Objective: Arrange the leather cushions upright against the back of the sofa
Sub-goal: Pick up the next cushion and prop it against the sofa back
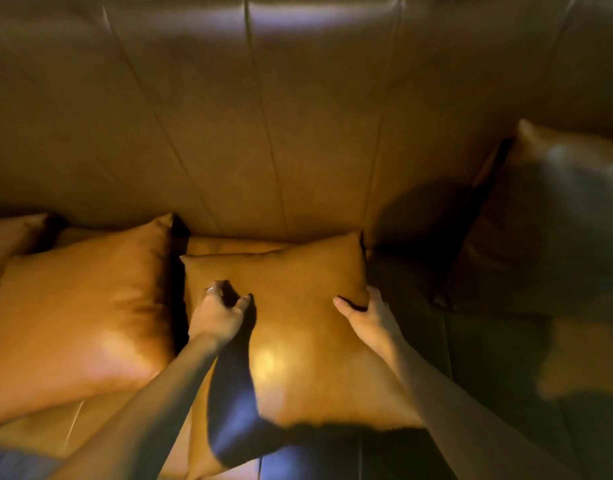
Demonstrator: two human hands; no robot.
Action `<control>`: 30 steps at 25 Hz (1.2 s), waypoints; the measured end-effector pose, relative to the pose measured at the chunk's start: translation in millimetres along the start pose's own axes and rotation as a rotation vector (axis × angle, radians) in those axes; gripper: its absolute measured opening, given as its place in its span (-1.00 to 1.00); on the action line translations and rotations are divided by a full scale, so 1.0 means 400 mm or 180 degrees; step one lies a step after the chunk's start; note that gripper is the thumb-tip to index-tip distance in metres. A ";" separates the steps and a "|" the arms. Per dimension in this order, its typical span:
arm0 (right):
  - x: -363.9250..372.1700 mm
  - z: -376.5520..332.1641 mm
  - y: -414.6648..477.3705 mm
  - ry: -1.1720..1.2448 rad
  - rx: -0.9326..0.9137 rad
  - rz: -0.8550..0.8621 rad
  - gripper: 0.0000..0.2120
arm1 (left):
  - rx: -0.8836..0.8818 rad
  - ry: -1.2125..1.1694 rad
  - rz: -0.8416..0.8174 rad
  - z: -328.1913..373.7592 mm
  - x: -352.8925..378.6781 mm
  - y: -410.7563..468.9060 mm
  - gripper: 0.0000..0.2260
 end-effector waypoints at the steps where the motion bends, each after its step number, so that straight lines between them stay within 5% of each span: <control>1: 0.026 0.008 0.013 0.0116 0.0151 -0.0055 -0.06 | -0.0086 -0.0131 0.0057 -0.040 -0.024 0.025 -0.26; 3: 0.044 0.009 0.030 0.0368 0.0252 -0.0076 -0.03 | -0.0404 -0.0794 0.0182 -0.092 -0.058 0.046 -0.05; 6: 0.022 0.002 0.050 0.1035 0.0334 -0.0137 -0.11 | -0.1240 -0.1706 0.0290 -0.172 -0.073 0.045 -0.05; 9: 0.001 0.005 0.065 0.1465 0.0559 -0.0267 -0.14 | -0.1431 -0.1900 0.0008 -0.180 -0.058 0.047 0.05; 15: -0.069 -0.034 0.014 0.1979 0.0446 -0.0326 -0.15 | -0.0729 -0.1923 0.0132 0.005 -0.093 0.057 0.17; 20: -0.207 -0.113 -0.026 0.2231 0.0027 0.0045 -0.21 | -0.0110 -0.2211 0.0097 0.221 -0.118 0.067 0.03; 23: -0.285 -0.146 -0.026 0.2262 -0.0217 0.0276 -0.18 | 0.0088 -0.2378 -0.0059 0.307 -0.119 0.073 0.29; 27: -0.311 -0.165 -0.013 0.2161 -0.0250 0.0218 -0.07 | 0.0144 -0.2617 -0.0376 0.364 -0.075 0.069 -0.09; 30: -0.333 -0.191 0.000 0.2283 -0.0465 0.0204 0.00 | 0.0176 -0.2772 -0.0411 0.384 -0.056 0.077 -0.10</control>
Point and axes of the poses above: each hand's wrist, its own y-axis towards the middle knuckle, its own x-axis out of the palm, z = x × y, the point moved 10 cm from there along y, towards the middle knuckle, and after that the axes turned 15 degrees about -y, right-handed, at the moved point
